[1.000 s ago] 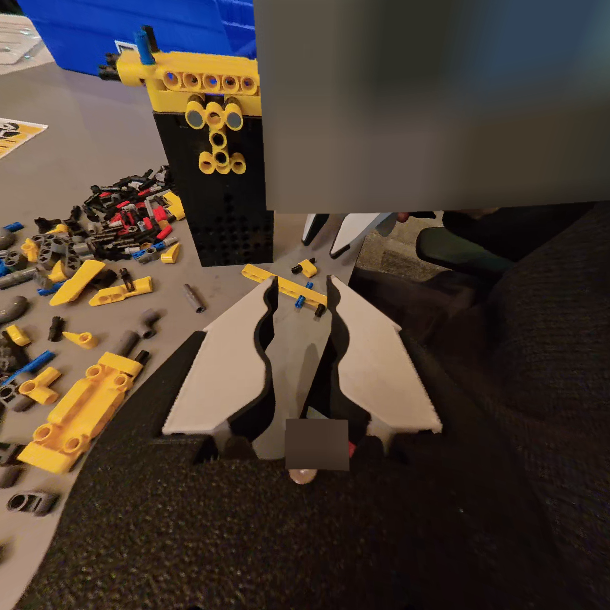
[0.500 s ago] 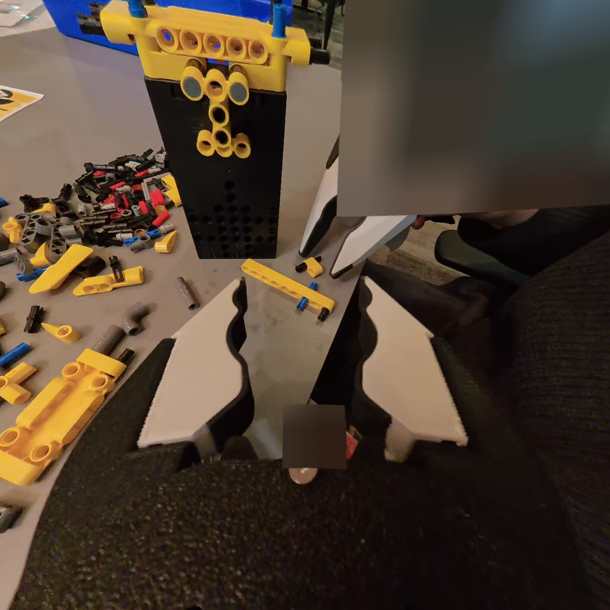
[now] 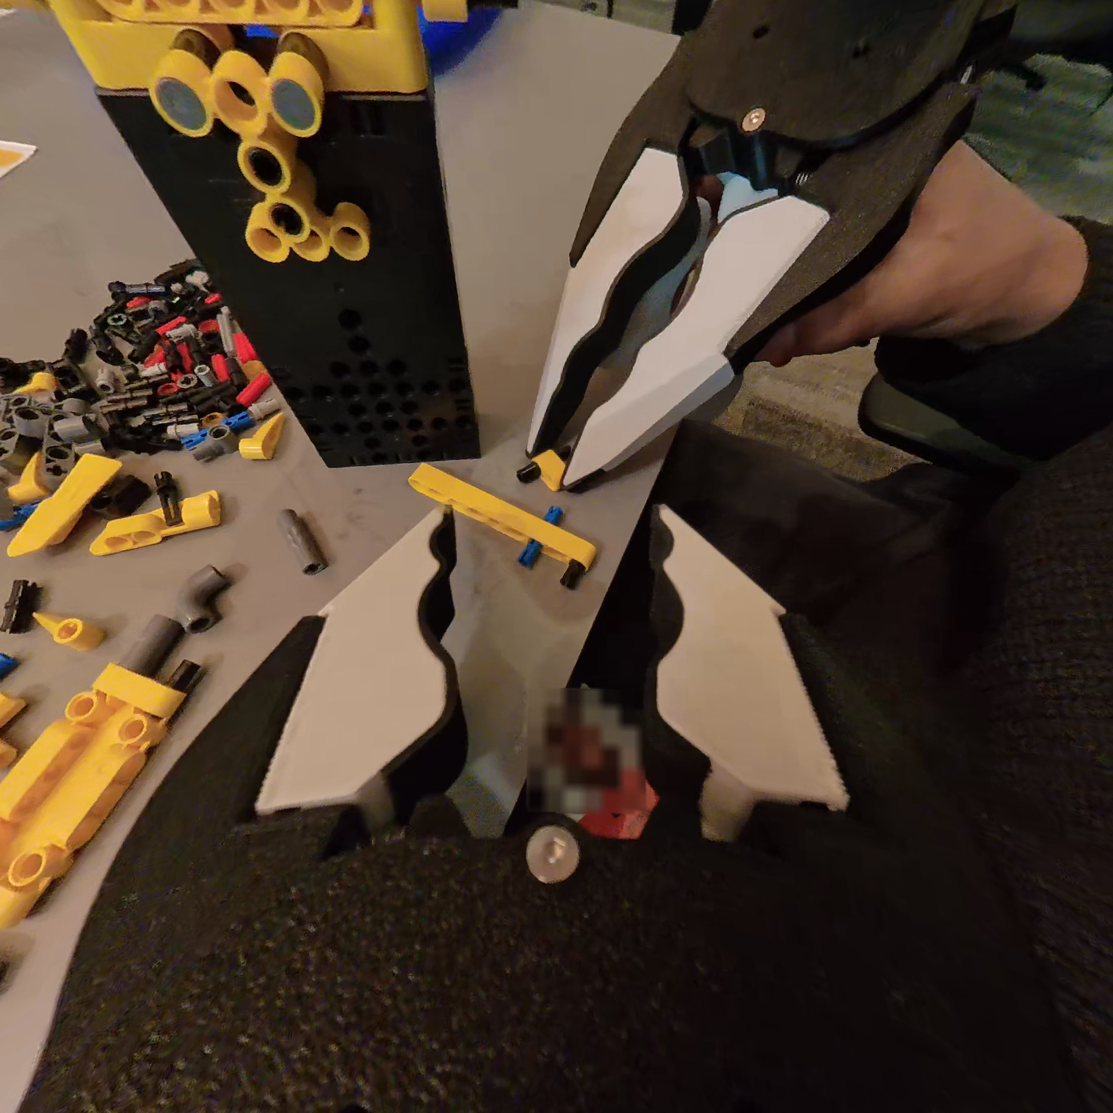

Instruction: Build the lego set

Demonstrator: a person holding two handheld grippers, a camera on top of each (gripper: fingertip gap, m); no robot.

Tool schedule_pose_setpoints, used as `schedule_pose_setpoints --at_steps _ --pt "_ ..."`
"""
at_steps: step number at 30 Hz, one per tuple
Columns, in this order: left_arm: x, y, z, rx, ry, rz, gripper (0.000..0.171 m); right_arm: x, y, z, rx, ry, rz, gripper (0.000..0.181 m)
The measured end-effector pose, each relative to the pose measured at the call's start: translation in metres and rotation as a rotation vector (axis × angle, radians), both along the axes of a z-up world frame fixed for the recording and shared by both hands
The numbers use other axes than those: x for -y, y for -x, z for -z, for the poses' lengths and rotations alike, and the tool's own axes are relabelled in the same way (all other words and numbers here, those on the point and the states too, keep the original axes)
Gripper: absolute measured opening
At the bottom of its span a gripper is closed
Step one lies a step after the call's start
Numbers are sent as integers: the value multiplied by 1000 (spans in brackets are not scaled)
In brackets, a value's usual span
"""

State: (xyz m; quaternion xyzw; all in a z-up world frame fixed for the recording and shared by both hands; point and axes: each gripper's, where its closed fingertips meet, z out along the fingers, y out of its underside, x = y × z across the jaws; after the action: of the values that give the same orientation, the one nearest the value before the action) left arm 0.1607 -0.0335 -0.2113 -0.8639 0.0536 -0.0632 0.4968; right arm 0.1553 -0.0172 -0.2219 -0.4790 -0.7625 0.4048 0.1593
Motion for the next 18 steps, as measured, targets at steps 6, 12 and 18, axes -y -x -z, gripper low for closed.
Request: schedule_pose_setpoints --at_steps 6,12,18 --pt "1 -5 3 -28 27 18 41 -4 -5 -2 -11 35 -12 15" --pt "-6 -18 4 -65 30 40 28 -18 -13 -8 -49 97 20 15" --pt "-25 -29 4 -82 46 46 27 -41 -23 -8 -73 85 76 16"
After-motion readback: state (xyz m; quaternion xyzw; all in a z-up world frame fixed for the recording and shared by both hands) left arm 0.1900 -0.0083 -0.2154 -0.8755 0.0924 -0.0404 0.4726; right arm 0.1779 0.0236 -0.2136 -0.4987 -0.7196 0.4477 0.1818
